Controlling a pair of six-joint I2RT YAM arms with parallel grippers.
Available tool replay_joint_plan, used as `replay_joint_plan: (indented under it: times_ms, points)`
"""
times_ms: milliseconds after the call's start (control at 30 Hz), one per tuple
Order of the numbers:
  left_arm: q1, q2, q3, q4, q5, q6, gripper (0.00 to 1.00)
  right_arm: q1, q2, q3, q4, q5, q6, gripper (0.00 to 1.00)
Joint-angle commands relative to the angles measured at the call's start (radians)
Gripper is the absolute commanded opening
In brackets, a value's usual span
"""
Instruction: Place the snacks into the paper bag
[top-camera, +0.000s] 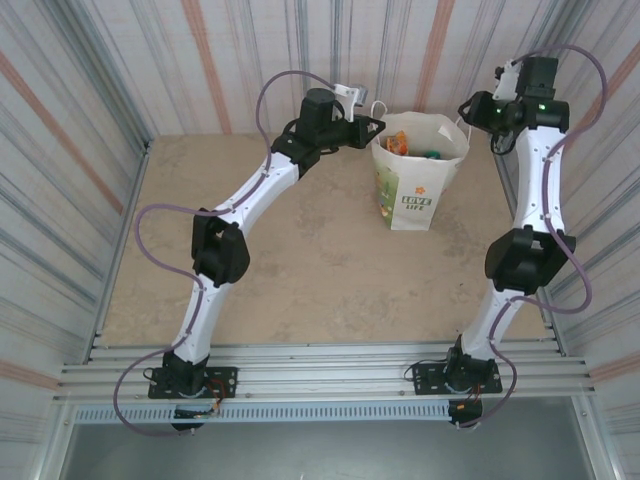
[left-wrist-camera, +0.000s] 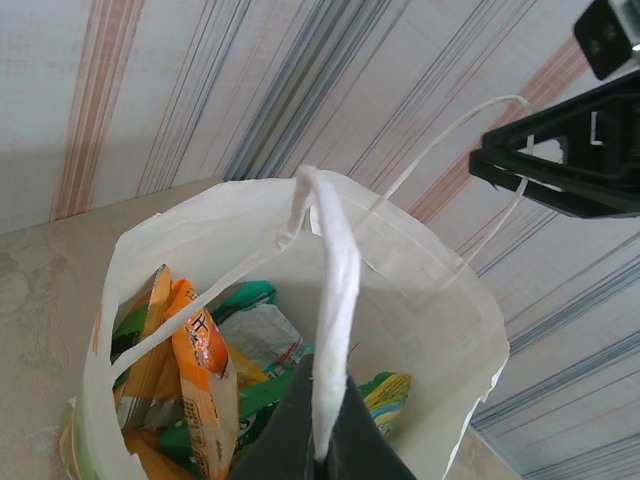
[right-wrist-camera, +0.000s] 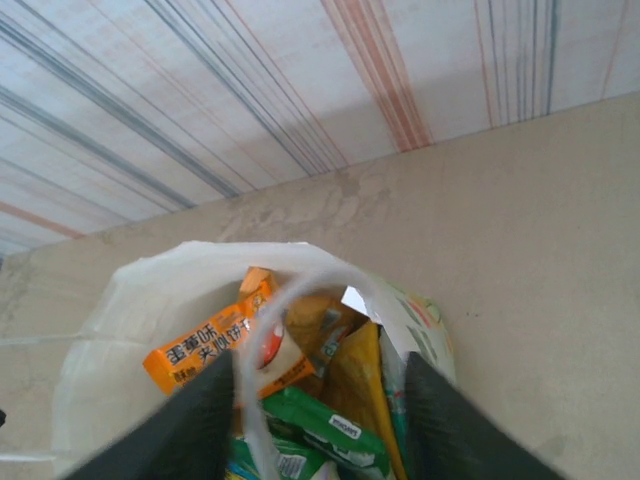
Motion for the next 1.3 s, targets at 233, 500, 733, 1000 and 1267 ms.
replay_joint_plan:
  times_ms: [233,500,733,1000,1267]
  points:
    - [0.001,-0.176,-0.063,-0.103,-0.096,0.118,0.00,0.077,0.004,0.109,-0.056,0.011,-0.069,0.00]
    - [0.011,-0.389,-0.235,-0.217,-0.197,0.245,0.00,0.167,-0.090,0.049,-0.084,0.014,-0.053,0.00]
    - [0.065,-0.618,-0.486,-0.242,-0.234,0.266,0.00,0.332,-0.187,-0.098,-0.023,0.100,-0.013,0.00]
    - [0.104,-0.848,-0.728,-0.300,-0.324,0.289,0.00,0.510,-0.263,-0.257,0.079,0.184,0.058,0.00]
    - [0.150,-1.050,-1.003,-0.300,-0.362,0.246,0.00,0.621,-0.378,-0.468,0.207,0.210,0.115,0.00]
